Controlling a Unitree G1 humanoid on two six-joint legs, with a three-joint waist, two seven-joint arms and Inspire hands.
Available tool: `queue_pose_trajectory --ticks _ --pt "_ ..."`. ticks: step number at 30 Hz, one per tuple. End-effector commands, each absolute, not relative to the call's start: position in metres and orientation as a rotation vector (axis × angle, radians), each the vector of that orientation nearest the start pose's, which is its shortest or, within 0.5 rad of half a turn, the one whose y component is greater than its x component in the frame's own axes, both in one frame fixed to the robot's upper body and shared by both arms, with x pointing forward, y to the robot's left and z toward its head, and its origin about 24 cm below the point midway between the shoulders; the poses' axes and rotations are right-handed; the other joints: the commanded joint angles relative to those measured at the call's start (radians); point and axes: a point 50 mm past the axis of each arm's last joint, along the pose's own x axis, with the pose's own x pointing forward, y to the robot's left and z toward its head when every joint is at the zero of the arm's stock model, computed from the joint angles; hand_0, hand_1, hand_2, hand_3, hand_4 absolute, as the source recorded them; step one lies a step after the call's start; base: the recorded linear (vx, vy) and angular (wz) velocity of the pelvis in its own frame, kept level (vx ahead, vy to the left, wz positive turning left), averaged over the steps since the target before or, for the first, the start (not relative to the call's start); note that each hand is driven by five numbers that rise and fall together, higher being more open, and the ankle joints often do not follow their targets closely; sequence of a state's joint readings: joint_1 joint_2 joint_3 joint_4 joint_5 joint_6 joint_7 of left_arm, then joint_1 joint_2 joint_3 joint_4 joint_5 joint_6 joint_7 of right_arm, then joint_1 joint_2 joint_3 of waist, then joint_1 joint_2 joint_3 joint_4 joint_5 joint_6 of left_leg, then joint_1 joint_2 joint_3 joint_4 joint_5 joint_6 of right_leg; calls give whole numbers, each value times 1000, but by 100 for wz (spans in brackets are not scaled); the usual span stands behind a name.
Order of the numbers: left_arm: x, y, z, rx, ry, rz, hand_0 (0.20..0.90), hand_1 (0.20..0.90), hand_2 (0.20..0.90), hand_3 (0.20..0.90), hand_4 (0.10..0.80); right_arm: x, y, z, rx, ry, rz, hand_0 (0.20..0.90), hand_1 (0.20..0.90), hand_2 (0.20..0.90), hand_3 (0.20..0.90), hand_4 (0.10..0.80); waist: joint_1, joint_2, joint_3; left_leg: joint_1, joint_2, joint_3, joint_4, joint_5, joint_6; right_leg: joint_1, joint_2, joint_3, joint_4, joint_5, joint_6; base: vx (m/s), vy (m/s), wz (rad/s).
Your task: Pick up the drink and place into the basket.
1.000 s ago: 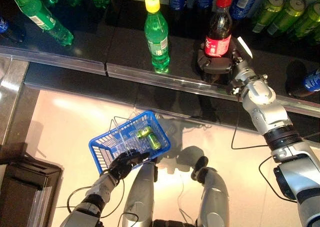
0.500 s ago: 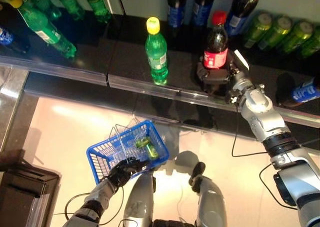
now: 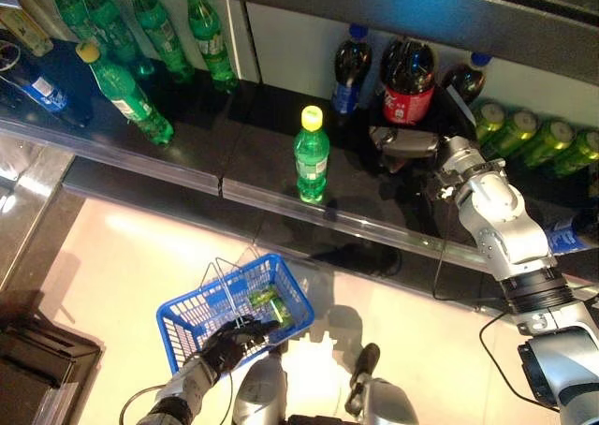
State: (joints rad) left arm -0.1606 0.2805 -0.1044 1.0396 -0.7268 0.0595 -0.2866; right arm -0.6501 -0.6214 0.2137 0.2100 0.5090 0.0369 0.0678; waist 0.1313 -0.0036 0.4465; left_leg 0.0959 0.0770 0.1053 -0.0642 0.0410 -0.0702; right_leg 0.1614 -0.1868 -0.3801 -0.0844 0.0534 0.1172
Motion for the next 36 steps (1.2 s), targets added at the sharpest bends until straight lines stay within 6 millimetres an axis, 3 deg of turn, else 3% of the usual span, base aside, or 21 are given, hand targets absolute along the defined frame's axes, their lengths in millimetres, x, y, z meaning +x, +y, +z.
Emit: queue_pose_trajectory --ticks 1,11,18,36 --pt "189 221 -115 -491 734 36 300 300 300 200 100 336 -166 197 -113 -404 378 300 300 300 200 100 5 -38 -354 9 18 69 -18 -1 -23 -62 -44 26 57 21 18 40 -7 3" --pt "208 219 -94 -593 555 39 300 300 300 200 100 319 -150 160 -95 -287 510 300 300 300 200 100 22 -38 -368 33 21 45 -18 -9 -21 -25 -32 22 49 6 9 14 -5 1" --pt "217 210 -73 -666 374 -69 300 300 300 200 100 312 -148 140 -111 -216 542 300 300 300 200 100 66 -37 -364 29 16 6 -14 -3 -14 -5 -26 -12 61 -10 0 -13 -8 22" --pt "236 175 -2 -755 99 -441 300 300 300 200 100 300 -122 135 -101 -239 597 300 300 300 200 100 189 -51 -348 1 -2 -119 -23 35 -5 31 16 -52 77 -35 -23 9 -2 28"
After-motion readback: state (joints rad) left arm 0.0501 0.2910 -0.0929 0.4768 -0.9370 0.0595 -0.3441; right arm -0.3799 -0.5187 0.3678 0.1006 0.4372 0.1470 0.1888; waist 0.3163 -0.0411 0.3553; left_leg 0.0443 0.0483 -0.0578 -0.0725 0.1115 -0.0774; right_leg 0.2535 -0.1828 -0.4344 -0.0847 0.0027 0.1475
